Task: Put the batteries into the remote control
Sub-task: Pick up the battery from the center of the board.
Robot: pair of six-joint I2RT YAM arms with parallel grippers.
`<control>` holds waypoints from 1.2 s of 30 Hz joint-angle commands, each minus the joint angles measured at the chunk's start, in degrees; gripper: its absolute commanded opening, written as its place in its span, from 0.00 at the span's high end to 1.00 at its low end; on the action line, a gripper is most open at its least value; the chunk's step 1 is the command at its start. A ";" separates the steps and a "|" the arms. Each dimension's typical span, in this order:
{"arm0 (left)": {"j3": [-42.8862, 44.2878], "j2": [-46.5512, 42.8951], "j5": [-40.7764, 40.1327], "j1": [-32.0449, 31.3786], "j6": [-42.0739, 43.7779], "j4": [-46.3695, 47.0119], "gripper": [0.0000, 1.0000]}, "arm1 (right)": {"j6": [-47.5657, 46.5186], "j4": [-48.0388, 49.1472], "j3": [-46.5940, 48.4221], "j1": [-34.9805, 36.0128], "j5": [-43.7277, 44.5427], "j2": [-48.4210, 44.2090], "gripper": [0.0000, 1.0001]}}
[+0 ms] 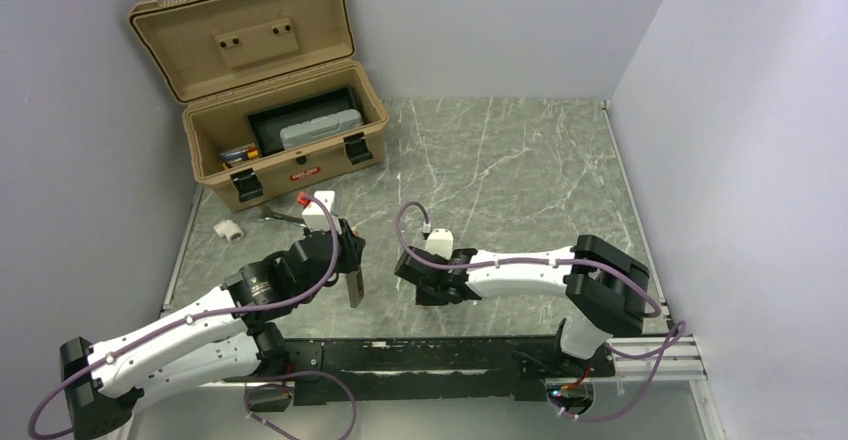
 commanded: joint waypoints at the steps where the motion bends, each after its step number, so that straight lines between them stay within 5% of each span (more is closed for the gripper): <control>1: 0.23 -0.58 0.97 0.73 0.77 2.78 1.00 | -1.51 -1.90 2.70 -0.33 1.24 1.13 0.77; 16: 0.13 -2.03 1.30 2.14 0.26 1.55 1.00 | -8.26 1.96 1.88 -0.63 0.58 -0.83 1.00; 26: 0.54 -5.13 5.09 3.65 -0.66 2.79 1.00 | -28.59 28.65 -11.33 -2.07 -11.15 -25.18 1.00; 36: 0.02 -10.49 9.53 4.14 -0.97 6.73 1.00 | -42.27 45.25 -18.46 -2.12 -27.58 -42.37 1.00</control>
